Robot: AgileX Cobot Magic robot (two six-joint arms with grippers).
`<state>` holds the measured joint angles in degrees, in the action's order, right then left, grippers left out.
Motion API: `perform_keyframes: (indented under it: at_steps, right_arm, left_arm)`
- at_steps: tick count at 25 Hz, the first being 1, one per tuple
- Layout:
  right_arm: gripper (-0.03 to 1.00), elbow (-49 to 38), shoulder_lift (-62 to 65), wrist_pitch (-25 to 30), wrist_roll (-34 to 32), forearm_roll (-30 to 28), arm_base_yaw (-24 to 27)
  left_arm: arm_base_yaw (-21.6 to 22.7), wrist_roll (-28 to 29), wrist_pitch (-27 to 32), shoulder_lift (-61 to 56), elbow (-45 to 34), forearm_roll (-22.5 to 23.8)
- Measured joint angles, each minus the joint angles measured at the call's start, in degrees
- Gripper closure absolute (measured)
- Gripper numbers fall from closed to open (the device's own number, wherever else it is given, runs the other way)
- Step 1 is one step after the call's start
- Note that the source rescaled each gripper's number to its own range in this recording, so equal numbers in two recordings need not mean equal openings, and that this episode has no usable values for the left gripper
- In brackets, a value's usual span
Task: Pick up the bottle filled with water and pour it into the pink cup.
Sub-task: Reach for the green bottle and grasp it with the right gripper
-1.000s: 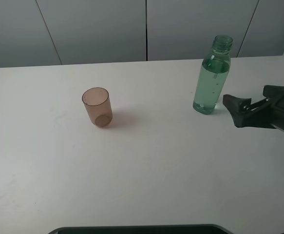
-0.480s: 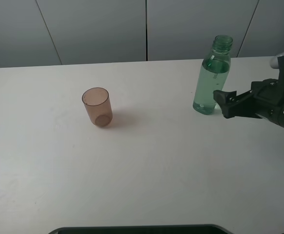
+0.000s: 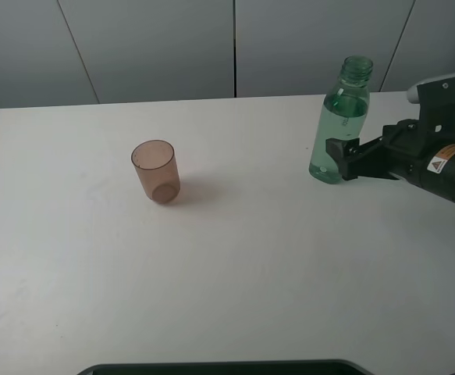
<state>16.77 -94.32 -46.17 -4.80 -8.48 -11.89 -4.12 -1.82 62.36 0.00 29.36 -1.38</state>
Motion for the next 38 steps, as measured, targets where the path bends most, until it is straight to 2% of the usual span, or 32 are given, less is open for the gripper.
perform_keyframes:
  at_steps: [23,30,38]
  right_arm:
    - [-0.03,9.8,-9.2,-0.1,-4.0,-1.3,0.0]
    - [-0.03,10.1,-11.9,-4.0,-4.2,-1.3,0.0]
    - [-0.03,12.0,-12.1,-5.5,-4.2,-0.9,0.0]
  left_arm:
    - [0.0,0.1,0.0,0.0,0.0,0.0]
    - [0.0,0.1,0.0,0.0,0.0,0.0]
    - [0.0,0.1,0.0,0.0,0.0,0.0]
